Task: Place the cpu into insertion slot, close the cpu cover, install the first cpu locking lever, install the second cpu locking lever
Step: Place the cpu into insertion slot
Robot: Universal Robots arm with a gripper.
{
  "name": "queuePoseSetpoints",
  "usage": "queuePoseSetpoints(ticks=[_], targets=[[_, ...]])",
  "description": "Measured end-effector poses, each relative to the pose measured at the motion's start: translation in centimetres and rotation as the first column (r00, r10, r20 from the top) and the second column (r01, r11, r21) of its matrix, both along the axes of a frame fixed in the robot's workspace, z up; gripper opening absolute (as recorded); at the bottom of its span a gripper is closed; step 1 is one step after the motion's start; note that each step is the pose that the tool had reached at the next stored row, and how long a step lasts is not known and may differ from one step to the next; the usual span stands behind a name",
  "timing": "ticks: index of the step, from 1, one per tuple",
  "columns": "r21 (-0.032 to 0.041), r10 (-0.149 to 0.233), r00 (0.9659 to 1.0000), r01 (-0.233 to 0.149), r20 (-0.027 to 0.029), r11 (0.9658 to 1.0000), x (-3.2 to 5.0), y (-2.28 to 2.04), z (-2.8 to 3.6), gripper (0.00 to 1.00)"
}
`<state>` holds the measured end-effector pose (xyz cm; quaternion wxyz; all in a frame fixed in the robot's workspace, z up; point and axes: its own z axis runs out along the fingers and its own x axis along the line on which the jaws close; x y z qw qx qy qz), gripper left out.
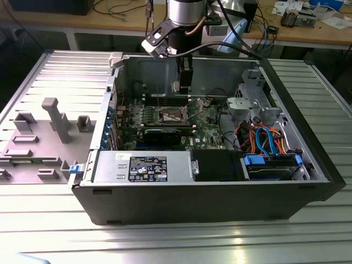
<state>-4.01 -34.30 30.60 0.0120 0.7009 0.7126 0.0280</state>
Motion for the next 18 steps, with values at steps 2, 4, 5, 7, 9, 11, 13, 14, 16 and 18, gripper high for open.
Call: queuePoseSetpoints(ticks=[2,4,5,7,9,11,13,14,16,18], targets=[[-0.0001,0.002,1.0000,-0.002,0.0000,1.0000,0.00,0.00,-0.27,0.55],[0.0000,0.003,1.0000,-0.003,0.0000,1.0000,0.00,0.00,-0.63,0.55],[-0.0001,0.004,1.0000,-0.004,0.0000,1.0000,0.00,0.00,-0.87,0.55],[0.0003,0.005,1.0000,-0.005,0.0000,1.0000,0.00,0.00,-1.39,0.55],[0.0002,0.006,1.0000,-0.006,0.0000,1.0000,0.00,0.00,-1.42,0.55],[0.0002,0.006,1.0000,-0.006,0.0000,1.0000,0.00,0.00,-1.43,0.55],[0.0002,0.006,1.0000,-0.006,0.0000,1.0000,0.00,0.00,-1.43,0.55],[0.0002,0.006,1.0000,-0.006,0.0003,1.0000,0.00,0.00,-1.44,0.55],[0.0003,0.006,1.0000,-0.006,0.0007,1.0000,0.00,0.00,-1.44,0.55],[0.0002,0.006,1.0000,-0.006,0.0006,1.0000,0.00,0.00,-1.46,0.55]])
